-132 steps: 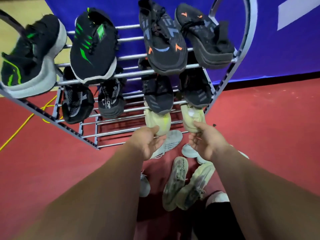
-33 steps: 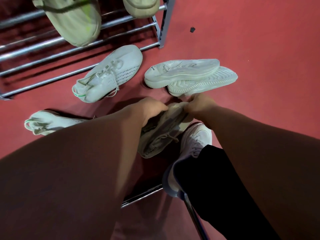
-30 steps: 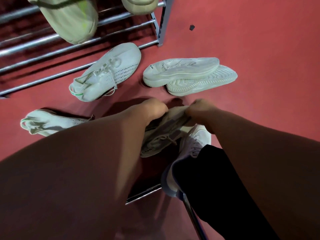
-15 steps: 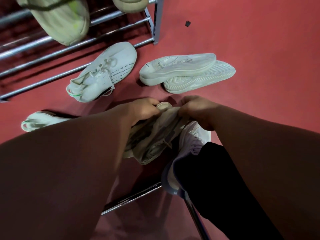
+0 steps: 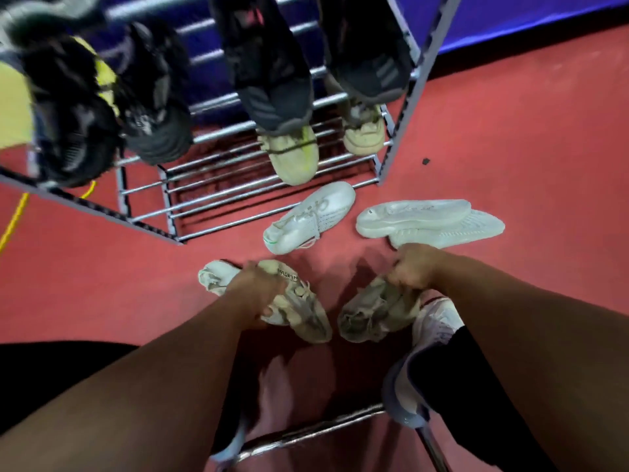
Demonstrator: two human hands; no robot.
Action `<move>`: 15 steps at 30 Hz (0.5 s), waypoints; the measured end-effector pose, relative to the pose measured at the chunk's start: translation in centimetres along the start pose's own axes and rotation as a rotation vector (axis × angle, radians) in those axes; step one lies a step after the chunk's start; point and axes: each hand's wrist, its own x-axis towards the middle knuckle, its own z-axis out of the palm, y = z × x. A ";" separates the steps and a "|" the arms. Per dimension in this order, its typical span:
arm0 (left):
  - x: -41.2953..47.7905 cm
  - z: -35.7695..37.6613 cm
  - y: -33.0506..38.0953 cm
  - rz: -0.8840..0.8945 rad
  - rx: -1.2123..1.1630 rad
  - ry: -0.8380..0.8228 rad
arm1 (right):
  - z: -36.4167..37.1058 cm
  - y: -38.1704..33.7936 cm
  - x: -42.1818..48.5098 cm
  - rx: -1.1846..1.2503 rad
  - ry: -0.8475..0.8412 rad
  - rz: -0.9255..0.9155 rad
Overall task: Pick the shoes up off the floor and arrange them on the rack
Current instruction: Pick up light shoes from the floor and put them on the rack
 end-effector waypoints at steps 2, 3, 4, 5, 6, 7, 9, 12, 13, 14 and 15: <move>-1.7 -1.9 -1.7 -0.013 -0.070 0.063 | 1.1 -0.5 -1.9 0.037 -0.012 0.047; -2.6 -2.8 -2.4 -0.009 -0.092 0.090 | 1.6 -0.8 -2.9 0.041 -0.012 0.059; -3.6 -3.7 -3.0 -0.006 -0.121 0.108 | 2.1 -1.1 -3.8 0.051 0.011 0.062; -4.4 -4.6 -3.5 -0.003 -0.149 0.119 | 2.4 -1.5 -4.7 0.068 0.053 0.061; -5.5 -5.5 -3.9 0.007 -0.175 0.125 | 2.6 -1.9 -5.6 0.083 0.105 0.054; -6.6 -6.5 -4.1 0.018 -0.210 0.127 | 2.5 -2.5 -6.6 0.091 0.153 0.038; -9.1 -8.8 -4.3 0.044 -0.298 0.134 | 2.0 -4.0 -8.5 0.123 0.210 -0.015; -13.0 -12.6 -4.5 0.094 -0.420 0.210 | 0.6 -7.1 -12.0 0.217 0.250 -0.086; -14.3 -14.1 -4.6 0.104 -0.459 0.240 | 0.1 -8.2 -13.3 0.240 0.265 -0.106; -15.5 -15.6 -4.8 0.116 -0.494 0.258 | -0.5 -9.2 -14.7 0.267 0.278 -0.123; -16.6 -17.1 -5.0 0.124 -0.517 0.274 | -1.1 -10.1 -16.1 0.298 0.290 -0.144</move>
